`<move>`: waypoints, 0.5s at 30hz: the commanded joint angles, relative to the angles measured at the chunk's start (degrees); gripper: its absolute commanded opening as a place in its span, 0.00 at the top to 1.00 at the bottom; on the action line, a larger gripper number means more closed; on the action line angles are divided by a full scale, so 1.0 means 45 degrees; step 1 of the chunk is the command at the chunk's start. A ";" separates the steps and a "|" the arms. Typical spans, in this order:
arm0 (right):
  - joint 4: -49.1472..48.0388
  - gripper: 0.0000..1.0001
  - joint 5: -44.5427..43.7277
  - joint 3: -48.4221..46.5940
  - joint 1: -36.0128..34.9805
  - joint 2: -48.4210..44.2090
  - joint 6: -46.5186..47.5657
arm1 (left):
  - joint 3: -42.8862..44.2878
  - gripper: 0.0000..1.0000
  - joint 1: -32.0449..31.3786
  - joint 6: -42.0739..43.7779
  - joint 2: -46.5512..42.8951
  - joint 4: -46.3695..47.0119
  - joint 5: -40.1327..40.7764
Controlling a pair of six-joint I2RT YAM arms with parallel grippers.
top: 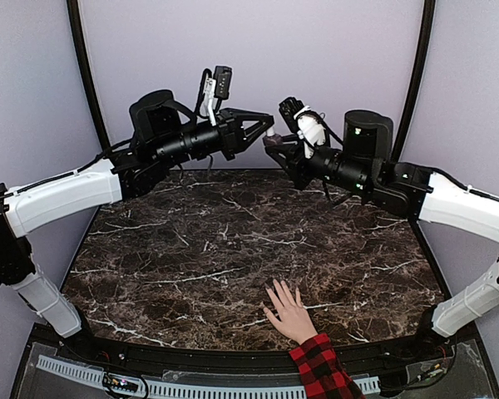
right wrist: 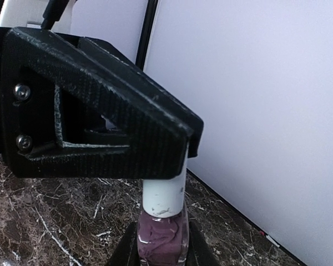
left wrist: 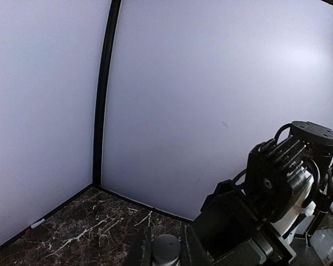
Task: Paint the nails
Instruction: Screw the nail polish bottle cap onto the nail polish bottle.
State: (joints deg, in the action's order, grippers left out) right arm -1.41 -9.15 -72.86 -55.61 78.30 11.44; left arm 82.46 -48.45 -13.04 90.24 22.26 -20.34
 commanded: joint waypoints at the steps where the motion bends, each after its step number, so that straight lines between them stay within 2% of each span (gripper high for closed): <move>1: -0.0678 1.00 0.3087 -0.0251 0.0080 -0.0676 0.0278 | 0.0753 1.00 -0.0105 0.0480 0.0280 -0.0886 -0.2649; 15: -0.1291 1.00 0.9664 -0.0093 0.1070 -0.1433 -0.0145 | 0.1399 1.00 -0.0126 0.0779 0.1036 -0.1482 -0.7465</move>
State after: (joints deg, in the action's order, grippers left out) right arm 0.64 18.76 -72.71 -50.59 72.60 10.37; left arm 88.84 -47.62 -9.15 91.53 21.10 -43.00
